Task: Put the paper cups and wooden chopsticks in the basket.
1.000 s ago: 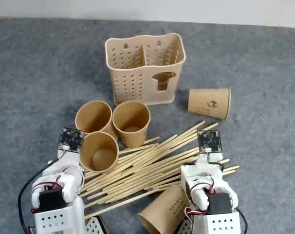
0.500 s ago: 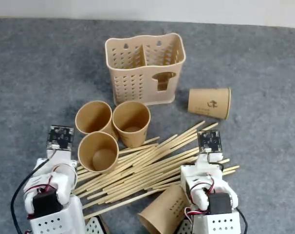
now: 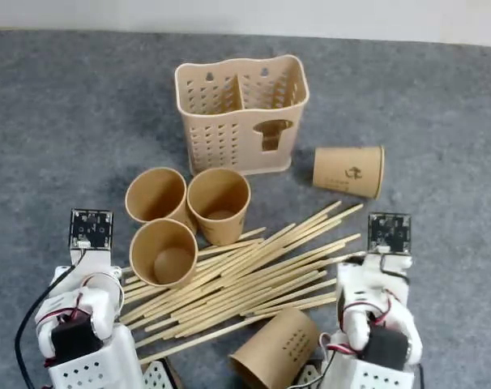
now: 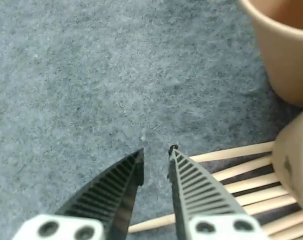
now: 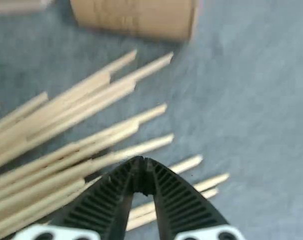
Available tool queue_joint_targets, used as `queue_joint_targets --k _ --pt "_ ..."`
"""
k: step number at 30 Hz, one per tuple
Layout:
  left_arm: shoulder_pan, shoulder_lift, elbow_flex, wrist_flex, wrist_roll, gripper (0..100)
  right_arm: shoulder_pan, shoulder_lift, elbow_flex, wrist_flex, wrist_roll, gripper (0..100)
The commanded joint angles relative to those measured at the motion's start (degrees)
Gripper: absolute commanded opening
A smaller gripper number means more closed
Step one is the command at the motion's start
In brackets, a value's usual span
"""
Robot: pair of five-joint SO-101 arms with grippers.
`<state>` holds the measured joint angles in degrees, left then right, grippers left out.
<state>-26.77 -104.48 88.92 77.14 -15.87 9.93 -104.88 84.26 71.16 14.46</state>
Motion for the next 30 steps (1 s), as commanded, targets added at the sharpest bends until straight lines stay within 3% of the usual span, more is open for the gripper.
queue_joint_targets --k 1,10,14,21,30 --pt "-0.4 -0.8 -0.4 0.0 -0.1 10 2.1 -0.1 -8.0 -1.3 1.7 2.3" --pt "-0.4 -0.8 -0.3 0.0 -0.3 10 1.9 2.5 -14.6 -1.2 2.8 7.3" --pt "-0.4 -0.8 -0.3 0.0 -0.3 10 1.7 14.1 -21.9 -1.1 2.4 9.9" --pt "-0.4 -0.8 0.8 -1.1 -0.3 10 1.7 35.6 -38.2 -1.5 -6.2 25.9" --pt "-0.4 -0.8 1.0 -1.2 -0.4 10 -3.5 54.5 -49.8 -1.7 -11.1 26.7"
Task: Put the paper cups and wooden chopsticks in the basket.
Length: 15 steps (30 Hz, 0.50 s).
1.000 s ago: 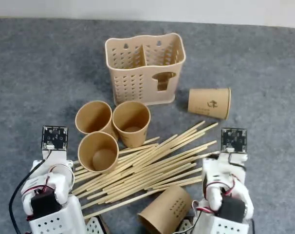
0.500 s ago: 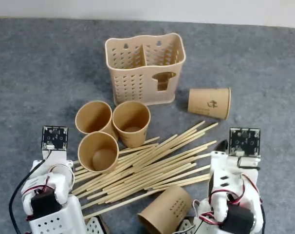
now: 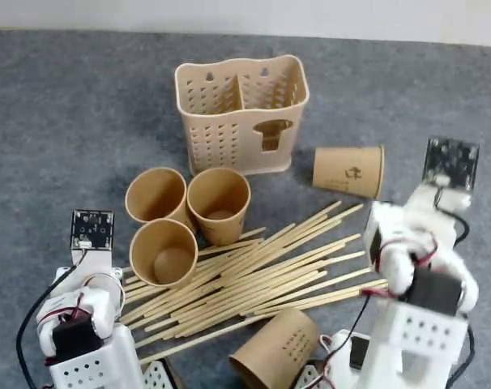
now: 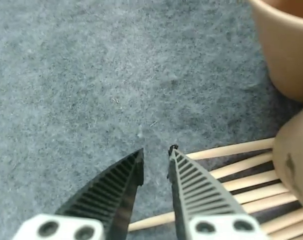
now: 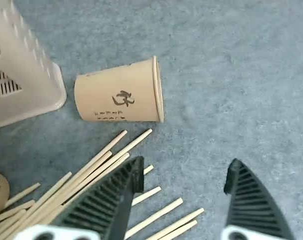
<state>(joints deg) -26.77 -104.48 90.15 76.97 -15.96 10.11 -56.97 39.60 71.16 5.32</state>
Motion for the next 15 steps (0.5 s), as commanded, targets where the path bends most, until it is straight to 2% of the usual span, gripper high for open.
queue_joint_targets --k 1,8,15 --pt "-0.4 -0.8 -0.1 -1.1 -0.3 10 -4.8 8.8 -6.4 -2.2 -2.9 26.7" --pt "-0.4 -0.8 0.0 -1.1 -0.3 10 -6.8 22.5 -12.5 -8.9 -7.4 26.7" --pt "-0.4 -0.8 0.0 -1.1 -0.3 10 -6.5 33.1 -20.4 -9.7 -10.3 26.7"
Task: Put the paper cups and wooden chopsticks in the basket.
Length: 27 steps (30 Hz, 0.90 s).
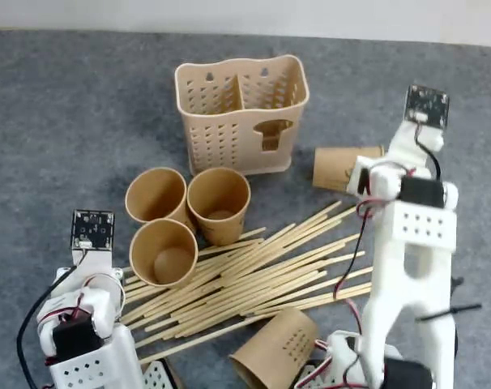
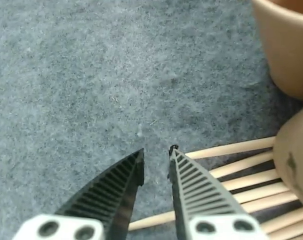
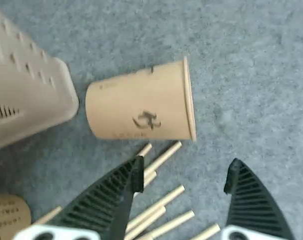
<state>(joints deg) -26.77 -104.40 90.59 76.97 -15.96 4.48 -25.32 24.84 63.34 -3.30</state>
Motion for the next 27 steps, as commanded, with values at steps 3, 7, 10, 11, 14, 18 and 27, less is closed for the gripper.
queue_joint_targets --k 3,7,10,11,14,18,27 --pt "-0.4 -0.9 -0.5 -1.1 -0.3 10 -1.0 5.8 -8.7 -1.9 -3.2 26.7" --pt "-0.4 -0.9 -0.5 -1.1 -0.3 10 -1.1 12.4 -13.1 -1.9 -4.7 26.7" --pt "-0.4 -0.9 -0.4 -1.7 -0.1 10 -0.9 17.7 -16.6 -1.9 -5.3 26.7" --pt "-0.4 -0.9 -0.4 -1.9 -0.1 10 -0.9 19.6 -17.6 -1.9 -5.3 26.7" --pt "-0.4 -0.9 -0.4 -2.1 -0.1 10 -0.9 25.4 -21.1 -1.9 -5.2 26.7" --pt "-0.4 -0.9 -0.4 -2.1 -0.1 10 -1.0 32.4 -25.5 -1.7 -5.2 26.7" --pt "-0.4 -0.9 -0.4 -2.1 -0.1 10 -1.4 36.6 -32.2 5.9 -3.4 6.9"
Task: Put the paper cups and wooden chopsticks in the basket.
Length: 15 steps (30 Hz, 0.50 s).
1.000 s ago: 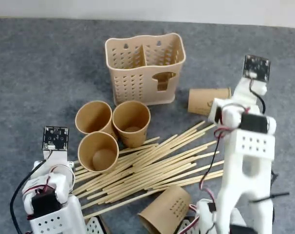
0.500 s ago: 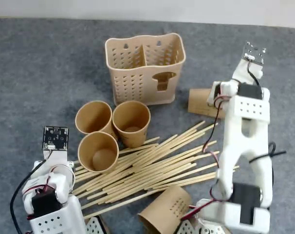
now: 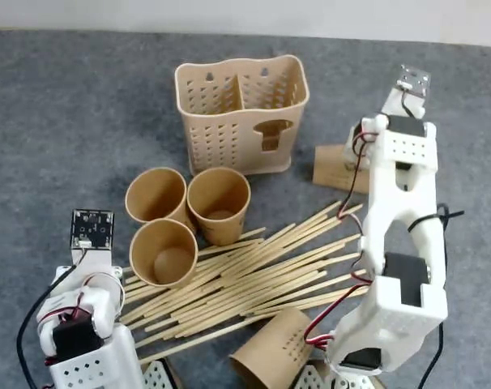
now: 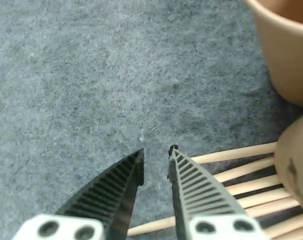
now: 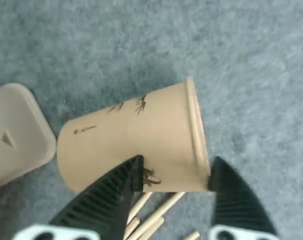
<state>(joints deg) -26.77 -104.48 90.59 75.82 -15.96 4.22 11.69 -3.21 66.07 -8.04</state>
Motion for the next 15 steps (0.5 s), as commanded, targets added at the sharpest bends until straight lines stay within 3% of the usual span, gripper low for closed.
queue_joint_targets --k 1,15 --pt "-0.4 -0.8 -0.4 -1.0 -0.1 10 -1.2 -0.4 -5.1 4.4 2.5 5.5" --pt "-0.4 -0.8 -0.4 -1.0 -0.1 10 -1.4 -5.7 -8.0 13.6 8.1 0.5"
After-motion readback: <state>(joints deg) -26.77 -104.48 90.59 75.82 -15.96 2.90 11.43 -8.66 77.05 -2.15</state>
